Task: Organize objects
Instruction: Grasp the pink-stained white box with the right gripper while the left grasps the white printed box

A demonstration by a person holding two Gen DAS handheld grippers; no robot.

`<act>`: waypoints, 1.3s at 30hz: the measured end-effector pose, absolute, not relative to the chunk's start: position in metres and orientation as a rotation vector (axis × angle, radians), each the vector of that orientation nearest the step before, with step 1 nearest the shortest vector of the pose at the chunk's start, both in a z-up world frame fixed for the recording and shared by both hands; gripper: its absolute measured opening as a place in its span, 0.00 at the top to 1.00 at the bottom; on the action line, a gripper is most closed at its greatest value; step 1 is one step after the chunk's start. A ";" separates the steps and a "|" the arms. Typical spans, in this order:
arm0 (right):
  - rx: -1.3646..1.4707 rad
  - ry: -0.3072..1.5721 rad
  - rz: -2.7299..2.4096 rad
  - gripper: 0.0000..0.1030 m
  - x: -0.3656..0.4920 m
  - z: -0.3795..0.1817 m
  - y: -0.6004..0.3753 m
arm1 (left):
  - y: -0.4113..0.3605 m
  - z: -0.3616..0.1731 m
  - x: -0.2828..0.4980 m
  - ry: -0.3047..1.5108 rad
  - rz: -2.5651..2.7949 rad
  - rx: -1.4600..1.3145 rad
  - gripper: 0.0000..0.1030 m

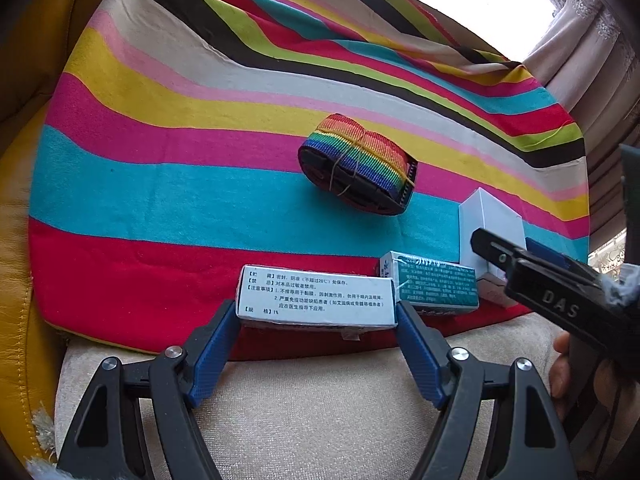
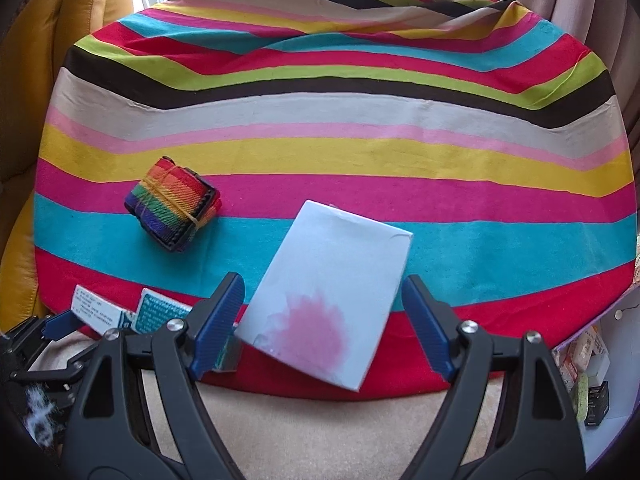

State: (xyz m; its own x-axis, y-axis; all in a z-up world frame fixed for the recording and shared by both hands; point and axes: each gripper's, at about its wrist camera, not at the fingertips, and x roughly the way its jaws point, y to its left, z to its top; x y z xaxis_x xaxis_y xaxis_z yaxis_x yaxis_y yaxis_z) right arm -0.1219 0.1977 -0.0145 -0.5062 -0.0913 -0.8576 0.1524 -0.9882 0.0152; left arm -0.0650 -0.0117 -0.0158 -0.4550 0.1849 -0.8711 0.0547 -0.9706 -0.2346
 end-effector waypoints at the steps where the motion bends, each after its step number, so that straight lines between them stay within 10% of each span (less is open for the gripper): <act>1: 1.493 0.094 -2.606 0.19 -0.123 -0.018 0.197 | -0.012 -0.015 -0.064 -0.354 2.598 -1.590 0.24; 39: 1.275 -0.175 -2.624 0.28 -0.066 0.016 0.257 | 0.050 0.035 -0.033 -0.188 2.790 -1.370 0.25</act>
